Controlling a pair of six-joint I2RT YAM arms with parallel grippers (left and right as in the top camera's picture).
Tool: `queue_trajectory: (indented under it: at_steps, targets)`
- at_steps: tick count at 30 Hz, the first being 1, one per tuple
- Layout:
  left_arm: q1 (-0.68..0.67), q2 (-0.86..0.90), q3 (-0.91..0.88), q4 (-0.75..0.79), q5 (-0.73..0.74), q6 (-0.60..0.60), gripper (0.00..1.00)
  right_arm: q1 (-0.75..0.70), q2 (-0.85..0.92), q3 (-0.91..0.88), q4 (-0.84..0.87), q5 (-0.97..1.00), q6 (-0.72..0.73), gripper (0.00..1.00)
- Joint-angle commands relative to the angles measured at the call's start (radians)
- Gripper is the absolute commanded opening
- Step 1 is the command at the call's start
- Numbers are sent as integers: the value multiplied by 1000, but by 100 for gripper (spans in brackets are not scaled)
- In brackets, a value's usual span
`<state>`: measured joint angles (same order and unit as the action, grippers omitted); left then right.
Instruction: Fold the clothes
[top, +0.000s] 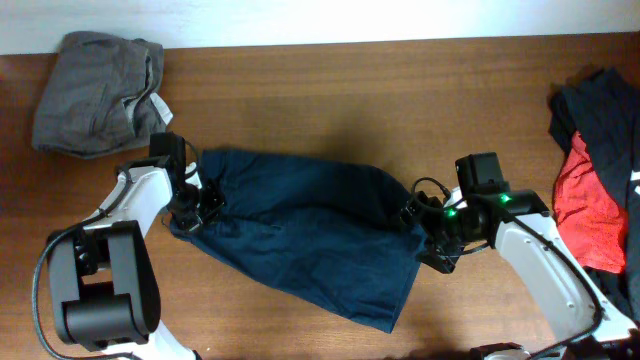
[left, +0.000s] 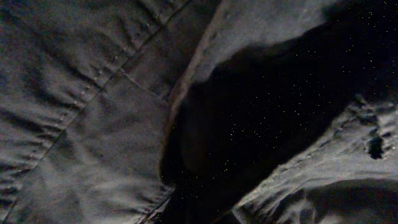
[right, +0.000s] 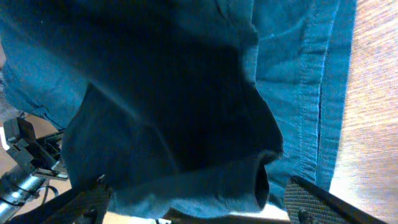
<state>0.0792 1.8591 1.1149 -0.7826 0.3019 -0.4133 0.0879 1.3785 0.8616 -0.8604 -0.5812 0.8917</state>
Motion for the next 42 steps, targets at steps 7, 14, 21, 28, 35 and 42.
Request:
queue_trajectory:
  at_steps: [7, 14, 21, 28, 35, 42]
  targets:
    - [4, 9, 79, 5, -10, -20, 1, 4, 94, -15, 14, 28, 11, 57]
    - [4, 9, 85, 18, -10, -21, 1, 4, 94, -14, 24, 58, 12, 4]
    - [4, 9, 89, 78, -10, -69, 1, -2, 94, 2, 86, 57, 32, 4]
    - [4, 9, 141, 149, -9, -117, 1, -82, 94, 113, 113, 134, -58, 4]
    - [-16, 9, 142, 298, -8, -147, 1, -188, 94, 139, 168, 133, -118, 4]
    - [6, 9, 218, 239, -11, -47, 1, -96, 94, 139, 168, 19, -133, 4]
